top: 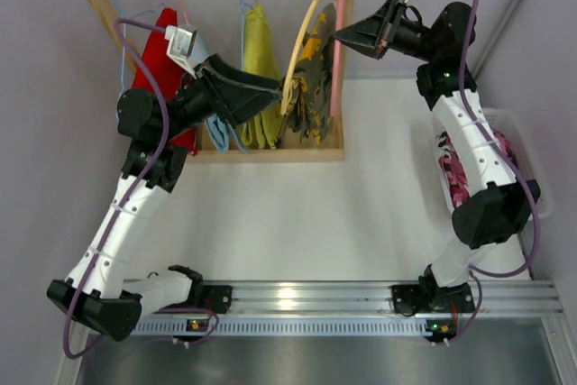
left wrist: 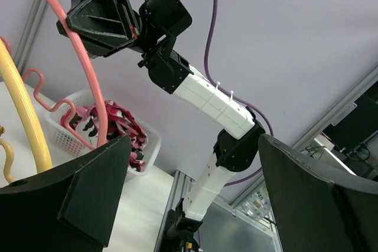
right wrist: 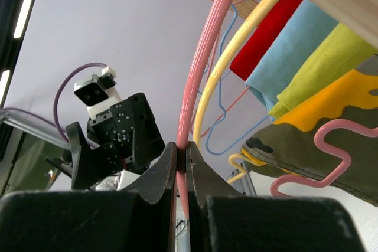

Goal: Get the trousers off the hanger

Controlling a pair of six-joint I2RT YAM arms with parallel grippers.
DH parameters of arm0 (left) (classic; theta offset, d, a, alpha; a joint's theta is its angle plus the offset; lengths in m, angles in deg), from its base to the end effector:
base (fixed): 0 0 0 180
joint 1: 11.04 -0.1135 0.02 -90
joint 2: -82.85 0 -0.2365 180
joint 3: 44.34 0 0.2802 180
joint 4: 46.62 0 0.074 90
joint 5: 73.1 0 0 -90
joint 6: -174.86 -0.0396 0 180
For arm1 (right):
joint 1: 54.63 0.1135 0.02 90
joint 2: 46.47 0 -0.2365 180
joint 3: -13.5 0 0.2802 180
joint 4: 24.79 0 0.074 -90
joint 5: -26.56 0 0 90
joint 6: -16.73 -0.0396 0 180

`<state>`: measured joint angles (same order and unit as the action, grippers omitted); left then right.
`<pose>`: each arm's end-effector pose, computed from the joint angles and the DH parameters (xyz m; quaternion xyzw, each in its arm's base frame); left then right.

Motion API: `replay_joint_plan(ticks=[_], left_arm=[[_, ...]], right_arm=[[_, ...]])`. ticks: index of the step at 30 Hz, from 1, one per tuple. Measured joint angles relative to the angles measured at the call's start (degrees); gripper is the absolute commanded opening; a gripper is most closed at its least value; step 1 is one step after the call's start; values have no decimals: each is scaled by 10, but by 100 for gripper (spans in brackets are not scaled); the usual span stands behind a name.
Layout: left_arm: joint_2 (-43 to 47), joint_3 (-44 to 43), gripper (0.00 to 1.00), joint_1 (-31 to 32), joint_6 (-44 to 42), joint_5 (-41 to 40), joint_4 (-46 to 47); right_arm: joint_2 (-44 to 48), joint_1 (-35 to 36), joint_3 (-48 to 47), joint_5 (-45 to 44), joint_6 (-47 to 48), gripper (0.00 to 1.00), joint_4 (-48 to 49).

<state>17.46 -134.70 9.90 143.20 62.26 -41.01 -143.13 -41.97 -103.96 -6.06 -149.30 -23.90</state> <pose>0.2357 -0.1204 0.4986 0.1706 0.5405 -0.6584 0.4952 0.3810 0.1198 0.4831 -0.0794 0.6278 0.7002 0.3307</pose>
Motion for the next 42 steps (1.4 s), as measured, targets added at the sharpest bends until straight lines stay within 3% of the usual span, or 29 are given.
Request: replay_joint_plan(ticks=[11, 13, 14, 17, 21, 22, 23, 31, 36, 42], left_arm=[[0, 9, 95, -13, 12, -12, 0], [0, 11, 95, -14, 14, -16, 0], [0, 13, 95, -14, 15, -17, 0], [0, 17, 94, -14, 17, -20, 0], [0, 16, 92, -15, 15, -31, 0], [0, 14, 91, -15, 15, -34, 0], [0, 10, 91, -15, 12, -38, -4], [0, -53, 91, -16, -61, -103, -90], [-11, -130, 88, -16, -159, -151, -198], [-39, -203, 86, 18, -283, -233, -303]], right_arm=[[-32, -12, 5, -10, -10, 2, -28], [-32, -15, 5, -9, -6, 16, -30], [-31, -16, 5, -10, -4, 34, -31], [-29, -18, 9, -19, 11, 62, -43], [-9, -21, 35, -25, 39, 83, -69], [1, -22, 45, -25, 46, 95, -77], [14, -23, 56, -25, 55, 99, -87], [126, -29, 66, -77, 240, 99, -266], [193, -38, 48, -167, 396, 99, -401], [272, -52, 49, -270, 554, 99, -474]])
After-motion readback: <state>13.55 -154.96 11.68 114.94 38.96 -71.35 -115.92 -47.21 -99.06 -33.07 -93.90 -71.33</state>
